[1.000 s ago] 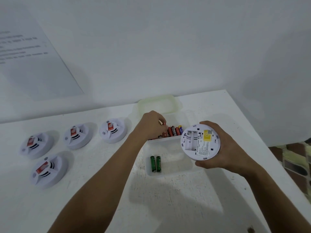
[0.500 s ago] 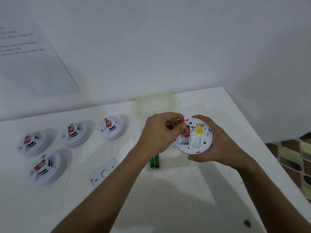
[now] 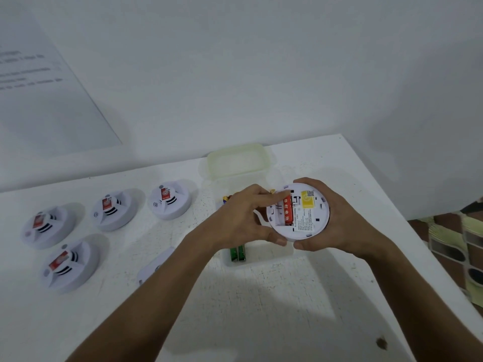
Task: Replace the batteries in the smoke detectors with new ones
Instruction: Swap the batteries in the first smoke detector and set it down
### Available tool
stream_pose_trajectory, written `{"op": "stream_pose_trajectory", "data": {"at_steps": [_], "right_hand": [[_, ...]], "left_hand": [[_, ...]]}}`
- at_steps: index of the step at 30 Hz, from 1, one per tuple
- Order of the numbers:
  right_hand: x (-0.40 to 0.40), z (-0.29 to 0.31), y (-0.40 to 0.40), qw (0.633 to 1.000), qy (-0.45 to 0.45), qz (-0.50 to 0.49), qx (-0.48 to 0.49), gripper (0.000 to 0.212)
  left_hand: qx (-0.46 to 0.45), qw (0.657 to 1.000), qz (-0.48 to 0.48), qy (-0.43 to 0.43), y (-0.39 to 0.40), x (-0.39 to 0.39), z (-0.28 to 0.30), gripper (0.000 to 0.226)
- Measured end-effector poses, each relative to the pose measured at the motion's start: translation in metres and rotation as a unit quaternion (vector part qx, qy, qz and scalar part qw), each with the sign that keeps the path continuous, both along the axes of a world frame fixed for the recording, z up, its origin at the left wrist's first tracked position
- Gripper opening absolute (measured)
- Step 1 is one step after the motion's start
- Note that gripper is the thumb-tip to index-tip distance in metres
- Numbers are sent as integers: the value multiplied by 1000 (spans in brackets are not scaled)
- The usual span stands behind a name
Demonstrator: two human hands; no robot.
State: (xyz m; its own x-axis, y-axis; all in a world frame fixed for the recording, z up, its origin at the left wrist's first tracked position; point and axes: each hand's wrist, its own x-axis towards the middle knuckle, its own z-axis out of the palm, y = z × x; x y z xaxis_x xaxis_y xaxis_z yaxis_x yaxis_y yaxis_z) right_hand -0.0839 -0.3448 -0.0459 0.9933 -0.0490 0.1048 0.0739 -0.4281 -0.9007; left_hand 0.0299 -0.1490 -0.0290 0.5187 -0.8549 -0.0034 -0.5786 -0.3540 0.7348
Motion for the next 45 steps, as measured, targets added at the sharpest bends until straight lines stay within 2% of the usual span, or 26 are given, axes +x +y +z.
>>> {"op": "stream_pose_trajectory", "data": {"at_steps": [4, 7, 9, 10, 12, 14, 19, 22, 25, 29, 35, 38, 41, 43, 45], "right_hand": [[-1, 5, 2, 1000, 11, -14, 10, 91], [-2, 6, -5, 1000, 1, -26, 14, 90], [-6, 2, -15, 999, -12, -42, 21, 94], [-8, 1, -20, 999, -13, -48, 21, 94], [-13, 1, -27, 998, -9, -54, 16, 96], [-16, 0, -31, 998, 1, -59, 17, 99], [-23, -4, -38, 997, 13, -68, 19, 100], [-25, -7, -40, 997, 21, -69, 26, 100], [-26, -10, -39, 997, 24, -71, 29, 98], [-25, -11, -37, 996, 28, -78, 34, 99], [-22, -7, -33, 996, 30, -76, 34, 101], [-20, -2, -30, 997, 24, -69, 31, 101], [-15, 4, -22, 998, 16, -57, 33, 100], [-10, 8, -15, 998, 13, -42, 41, 100], [-5, 10, -8, 999, 10, -27, 46, 99]], "left_hand": [[-21, 1000, -6, 1, -3, -1, -3, 70], [-21, 998, -25, 57, -5, 7, 8, 61], [-31, 996, 17, 87, -8, 21, 13, 53], [-29, 995, 59, 75, -11, 30, 12, 47], [21, 991, 130, 2, -22, 49, 6, 42], [92, 986, 137, -38, -36, 60, -4, 47], [221, 970, 80, -58, -66, 73, -28, 64], [235, 968, 79, -43, -71, 73, -37, 56], [209, 975, 74, -11, -69, 72, -39, 35], [153, 981, 113, 37, -67, 70, -37, 30], [57, 971, 211, 98, -62, 64, -25, 17], [3, 965, 240, 106, -52, 59, -10, 14], [-68, 958, 258, 107, -37, 50, 11, 27], [-111, 955, 267, 65, -25, 37, 29, 27], [-157, 951, 264, 26, -12, 18, 45, 16]]}}
